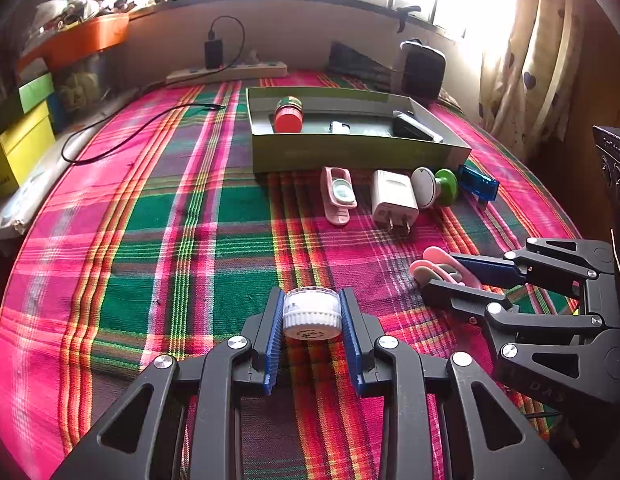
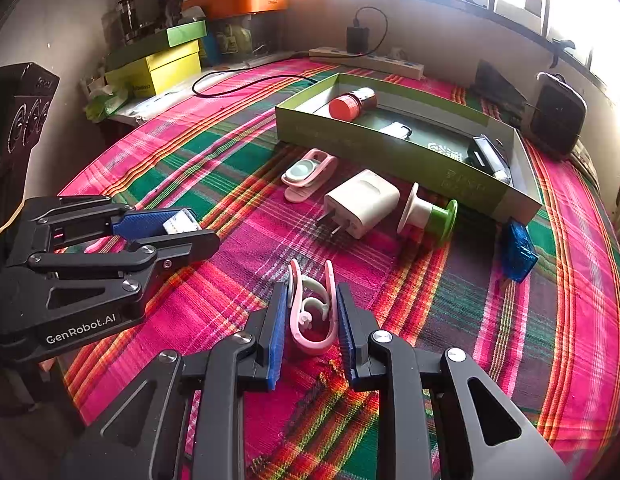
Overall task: Organize rigid objects
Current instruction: 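Grasp the pink hook-shaped clip with right tool while left tool holds the roll, then carry the white roll with left tool while right tool carries the pink clip into the tray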
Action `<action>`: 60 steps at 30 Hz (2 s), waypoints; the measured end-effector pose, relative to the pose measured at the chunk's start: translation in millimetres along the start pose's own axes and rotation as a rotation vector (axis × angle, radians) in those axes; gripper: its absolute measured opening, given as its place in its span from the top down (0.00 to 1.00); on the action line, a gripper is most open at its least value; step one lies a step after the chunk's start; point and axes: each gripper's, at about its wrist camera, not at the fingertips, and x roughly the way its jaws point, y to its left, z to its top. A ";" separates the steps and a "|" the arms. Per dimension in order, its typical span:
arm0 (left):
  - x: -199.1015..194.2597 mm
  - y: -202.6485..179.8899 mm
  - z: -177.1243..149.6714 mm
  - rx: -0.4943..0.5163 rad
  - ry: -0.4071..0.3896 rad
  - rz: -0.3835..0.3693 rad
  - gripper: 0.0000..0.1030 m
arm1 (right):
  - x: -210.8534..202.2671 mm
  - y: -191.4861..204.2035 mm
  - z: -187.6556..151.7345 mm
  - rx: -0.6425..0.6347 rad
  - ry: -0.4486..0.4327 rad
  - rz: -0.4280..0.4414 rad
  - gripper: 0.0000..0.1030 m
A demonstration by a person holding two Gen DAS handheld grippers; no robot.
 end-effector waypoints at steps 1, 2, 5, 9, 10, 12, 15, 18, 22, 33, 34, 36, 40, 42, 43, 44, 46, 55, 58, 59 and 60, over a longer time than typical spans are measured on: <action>0.0 -0.2 0.0 0.000 -0.001 0.001 0.74 | 0.1 0.1 0.0 0.000 0.000 0.000 0.76; 0.0 0.1 0.0 -0.002 -0.001 0.000 0.74 | 0.1 -0.1 0.0 0.000 0.000 0.000 0.76; 0.0 -0.7 0.3 -0.001 0.001 0.002 0.74 | 0.1 0.0 0.0 0.002 -0.001 0.001 0.76; -0.1 -1.1 0.5 -0.005 0.002 0.002 0.74 | -0.4 -0.5 -0.2 0.006 -0.002 0.001 0.76; 0.0 -1.2 0.4 -0.005 0.002 0.002 0.74 | -0.9 -1.0 -0.4 0.009 -0.003 0.000 0.76; -0.1 -1.6 0.8 -0.001 0.003 0.005 0.74 | -1.8 -2.1 -0.6 0.016 -0.005 0.001 0.76; 0.5 -0.6 1.8 -0.002 0.004 0.006 0.74 | -2.0 -2.7 -0.8 0.018 -0.006 0.005 0.76; 0.9 1.7 1.6 -0.003 0.004 0.006 0.74 | -2.4 -2.6 -1.4 0.020 -0.006 0.005 0.76; 0.4 -0.4 1.9 -0.001 0.003 0.005 0.74 | -2.9 -2.6 -1.1 0.027 -0.007 0.008 0.76; -2.1 0.0 8.7 0.005 -0.011 0.009 0.74 | -5.8 -5.4 -1.0 0.042 -0.016 0.009 0.76; -3.2 -0.4 9.7 0.008 -0.013 0.009 0.74 | -5.7 -6.5 -0.8 0.044 -0.017 0.009 0.76; -4.0 -2.2 12.9 0.010 -0.016 0.011 0.75 | -6.7 -8.9 0.0 0.052 -0.021 0.006 0.76; -6.7 -5.4 18.0 0.018 -0.025 0.009 0.74 | -10.0 -12.6 1.9 0.062 -0.032 0.004 0.76; -7.7 -6.3 21.6 0.022 -0.030 0.007 0.75 | -12.1 -14.6 3.0 0.067 -0.037 0.000 0.76; -8.2 -7.1 23.1 0.024 -0.032 0.008 0.75 | -12.8 -15.6 3.9 0.068 -0.039 -0.001 0.76; -9.1 -7.4 25.1 0.026 -0.036 0.008 0.75 | -13.9 -16.8 5.2 0.069 -0.042 -0.004 0.76; -9.9 -8.7 28.2 0.028 -0.041 0.009 0.75 | -15.3 -19.5 7.3 0.073 -0.047 -0.006 0.76; -7.3 -12.9 48.6 0.036 -0.058 -0.001 0.75 | -23.5 -38.3 21.8 0.100 -0.081 -0.023 0.76; -5.7 -13.4 58.6 0.037 -0.062 -0.015 0.75 | -25.4 -44.4 26.4 0.104 -0.086 -0.033 0.76; -5.1 -13.9 61.3 0.036 -0.063 -0.018 0.75 | -25.4 -46.4 28.2 0.107 -0.087 -0.036 0.76; -4.4 -14.5 63.7 0.037 -0.064 -0.020 0.75 | -25.7 -48.8 30.5 0.108 -0.088 -0.040 0.76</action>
